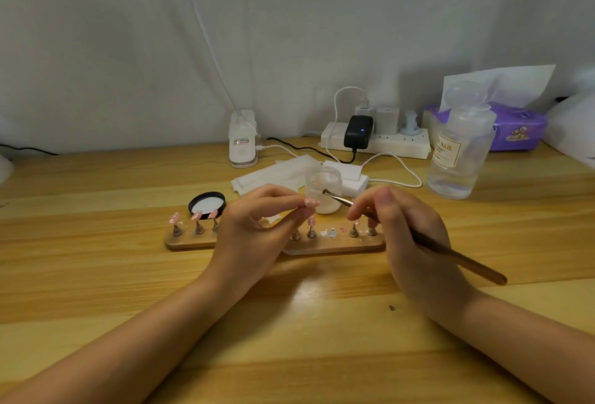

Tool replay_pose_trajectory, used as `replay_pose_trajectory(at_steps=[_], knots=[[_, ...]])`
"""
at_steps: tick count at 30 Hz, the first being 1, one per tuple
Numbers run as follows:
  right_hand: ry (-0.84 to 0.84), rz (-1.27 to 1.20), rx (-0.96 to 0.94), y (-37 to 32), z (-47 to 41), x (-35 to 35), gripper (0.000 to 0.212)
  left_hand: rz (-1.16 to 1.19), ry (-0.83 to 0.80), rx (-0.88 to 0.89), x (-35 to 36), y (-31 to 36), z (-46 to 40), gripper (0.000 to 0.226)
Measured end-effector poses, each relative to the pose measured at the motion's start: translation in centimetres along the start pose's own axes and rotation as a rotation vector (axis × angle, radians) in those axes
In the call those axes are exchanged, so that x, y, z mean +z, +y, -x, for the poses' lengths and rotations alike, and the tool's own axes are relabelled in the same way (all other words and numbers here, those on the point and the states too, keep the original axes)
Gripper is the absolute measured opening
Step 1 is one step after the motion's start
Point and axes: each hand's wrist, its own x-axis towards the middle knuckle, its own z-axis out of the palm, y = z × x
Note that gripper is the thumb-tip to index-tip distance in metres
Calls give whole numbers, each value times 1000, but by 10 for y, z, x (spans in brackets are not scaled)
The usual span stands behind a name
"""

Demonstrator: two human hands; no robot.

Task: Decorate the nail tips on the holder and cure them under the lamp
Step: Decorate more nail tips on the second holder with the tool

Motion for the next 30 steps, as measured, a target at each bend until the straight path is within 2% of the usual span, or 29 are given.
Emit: replay_pose_trajectory(at_steps=[5,9,12,19,25,30], knots=[[-89,101,-229,-4,-1,3,32,-33,-24,19,0,0,1,21],[-54,74,-75,-1,0,1,33,-29,-20,15,0,1,1,20],[-8,-37,51,-1,1,-1,40,-25,-13,10,1,2,1,19],[-76,76,-126,-4,-2,3,20,-47,-44,29,1,1,1,20],[2,-26,-83,-1,2,1,35,-66,-35,40,2,-1,2,26],[-1,-3,-62,-2,1,1,36,-74,-49,17,1,-1,2,25]])
